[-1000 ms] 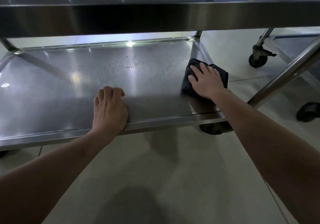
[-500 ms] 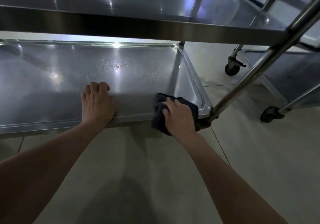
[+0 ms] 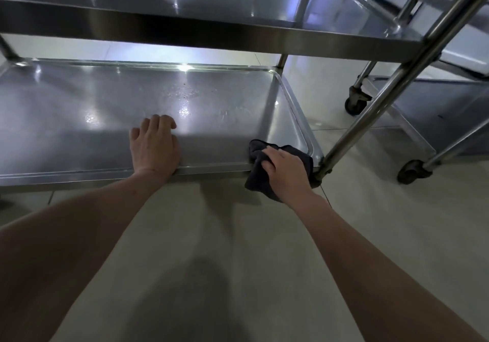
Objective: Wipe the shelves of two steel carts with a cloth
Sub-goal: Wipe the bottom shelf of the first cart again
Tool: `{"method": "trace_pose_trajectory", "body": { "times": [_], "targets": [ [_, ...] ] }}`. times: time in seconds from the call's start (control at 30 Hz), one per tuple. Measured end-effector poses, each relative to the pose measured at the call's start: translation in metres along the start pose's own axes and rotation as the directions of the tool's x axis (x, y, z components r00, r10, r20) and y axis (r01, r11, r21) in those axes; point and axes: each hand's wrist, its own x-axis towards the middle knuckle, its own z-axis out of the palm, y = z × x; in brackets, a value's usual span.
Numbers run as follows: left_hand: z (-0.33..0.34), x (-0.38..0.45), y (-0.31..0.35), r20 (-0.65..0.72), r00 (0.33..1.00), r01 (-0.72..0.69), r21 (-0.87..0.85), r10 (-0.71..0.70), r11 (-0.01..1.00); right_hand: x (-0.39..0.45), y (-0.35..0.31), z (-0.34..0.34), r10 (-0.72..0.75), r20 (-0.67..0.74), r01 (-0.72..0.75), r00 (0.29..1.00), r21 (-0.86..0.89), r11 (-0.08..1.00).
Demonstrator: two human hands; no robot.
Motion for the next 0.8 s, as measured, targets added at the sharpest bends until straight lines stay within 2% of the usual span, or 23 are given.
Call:
{"method": "trace_pose_trajectory", "body": {
  "times": [0.13,0.3,0.43,0.8],
  "targets": [
    [-0.016,-0.003,-0.002,-0.001,0.999,0.032,-0.089,-0.032,0.996,-0.003,-0.023,0.007,-0.071,0.028,0.071,0.997,-0.011,0.997],
    [-0.04,-0.025,-0.03,0.055,0.997,0.058,-0.085,-0.053,0.995,-0.002,-0.083,0.026,-0.171,0.081,0.17,0.982,0.026,0.985],
    [-0.067,-0.045,-0.064,0.081,0.994,0.074,-0.035,-0.071,0.997,0.001,-0.146,0.047,-0.224,0.075,0.216,0.972,0.107,0.971],
    [-0.17,-0.098,-0.19,0.251,0.919,0.274,0.143,-0.303,0.951,0.013,-0.315,0.111,-0.392,0.113,0.373,0.913,0.161,0.914]
  ]
}}
